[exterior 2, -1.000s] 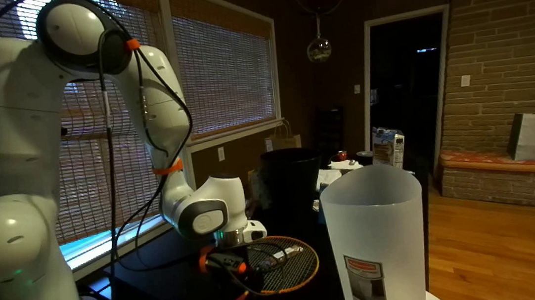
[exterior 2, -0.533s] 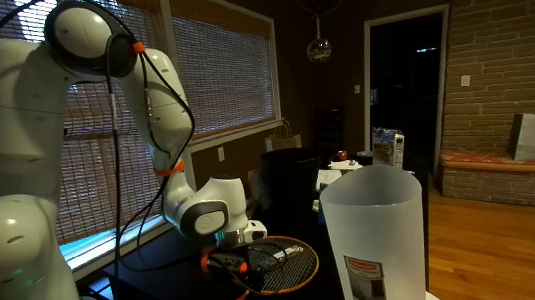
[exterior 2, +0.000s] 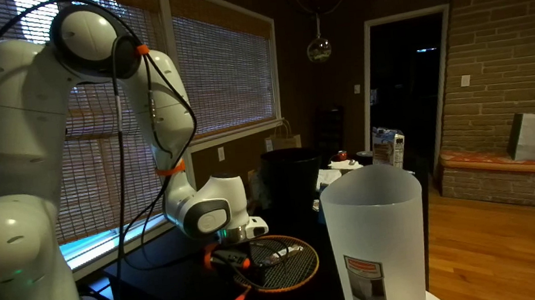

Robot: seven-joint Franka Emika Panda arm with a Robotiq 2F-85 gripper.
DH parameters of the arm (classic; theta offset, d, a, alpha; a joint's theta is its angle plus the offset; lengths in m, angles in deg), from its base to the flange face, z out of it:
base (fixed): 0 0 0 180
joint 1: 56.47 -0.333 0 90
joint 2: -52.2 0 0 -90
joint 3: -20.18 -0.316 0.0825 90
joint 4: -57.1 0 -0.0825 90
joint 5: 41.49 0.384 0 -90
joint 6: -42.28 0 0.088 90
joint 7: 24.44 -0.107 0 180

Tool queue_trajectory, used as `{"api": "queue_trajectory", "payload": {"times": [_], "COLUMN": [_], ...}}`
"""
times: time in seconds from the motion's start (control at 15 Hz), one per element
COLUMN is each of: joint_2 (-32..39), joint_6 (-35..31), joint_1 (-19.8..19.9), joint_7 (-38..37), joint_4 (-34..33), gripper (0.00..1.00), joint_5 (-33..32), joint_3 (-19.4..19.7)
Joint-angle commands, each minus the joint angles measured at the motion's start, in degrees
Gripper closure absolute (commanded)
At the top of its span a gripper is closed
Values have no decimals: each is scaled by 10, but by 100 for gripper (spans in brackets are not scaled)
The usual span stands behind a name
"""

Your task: Pick up the racket and place the packet on the racket in the bin.

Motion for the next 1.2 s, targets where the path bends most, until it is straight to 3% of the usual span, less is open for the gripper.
{"api": "queue_trajectory", "payload": {"times": [0.0,0.27,0.33,0.47,0.87,1.13], "joint_2": [14,13,13,13,22,30], "joint_6": [-16,-18,-19,-20,-35,-47], "joint_1": [5,1,0,5,16,18], "joint_7": [-11,-15,-15,-14,-18,-27], "joint_4": [-8,-11,-12,-12,-17,-19], "gripper": [51,79,44,41,2,0], "joint_5": [-2,-7,-7,-3,4,1], "joint_3": [-7,-1,1,-4,-24,-29]}}
